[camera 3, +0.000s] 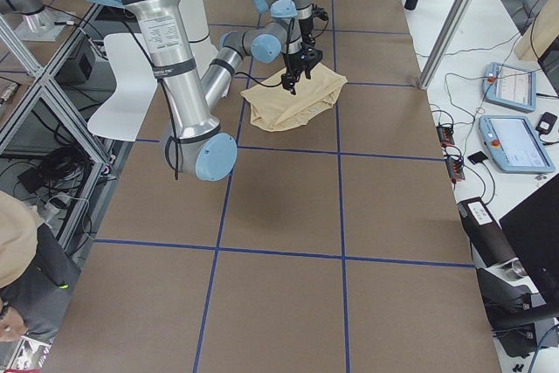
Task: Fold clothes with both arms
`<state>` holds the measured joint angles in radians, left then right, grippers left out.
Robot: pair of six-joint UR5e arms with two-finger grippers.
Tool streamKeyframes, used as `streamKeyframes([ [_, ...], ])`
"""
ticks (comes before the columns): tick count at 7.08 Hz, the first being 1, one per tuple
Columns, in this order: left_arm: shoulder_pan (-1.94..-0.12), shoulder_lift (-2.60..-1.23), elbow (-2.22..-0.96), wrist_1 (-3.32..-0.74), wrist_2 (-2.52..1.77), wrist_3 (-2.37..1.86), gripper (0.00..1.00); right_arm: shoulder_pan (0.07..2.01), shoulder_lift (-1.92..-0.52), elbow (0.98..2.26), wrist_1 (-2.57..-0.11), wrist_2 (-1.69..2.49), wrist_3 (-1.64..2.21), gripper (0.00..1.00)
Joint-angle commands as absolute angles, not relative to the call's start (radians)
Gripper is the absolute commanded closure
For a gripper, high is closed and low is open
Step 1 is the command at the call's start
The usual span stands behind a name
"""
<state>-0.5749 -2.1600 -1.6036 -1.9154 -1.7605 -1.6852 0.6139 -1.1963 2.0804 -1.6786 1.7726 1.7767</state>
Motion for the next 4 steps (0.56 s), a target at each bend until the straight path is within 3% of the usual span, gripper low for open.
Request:
streamKeyframes([
  [1, -0.671, -2.292, -1.373, -2.072, -1.759, -1.628, 1.0, 0.597, -1.193, 2.074, -1.677, 1.77, 1.781, 0.0],
  [3, -0.744, -2.403, -1.133, -2.269, -1.759, -1.568, 1.0, 0.554, -1.148, 2.057, -1.675, 1.763, 1.813, 0.0],
  [4, -0.753, -2.425, -1.087, -2.295, -1.759, -1.537, 0.86, 0.542, -1.109, 2.025, -1.658, 1.761, 1.853, 0.0],
])
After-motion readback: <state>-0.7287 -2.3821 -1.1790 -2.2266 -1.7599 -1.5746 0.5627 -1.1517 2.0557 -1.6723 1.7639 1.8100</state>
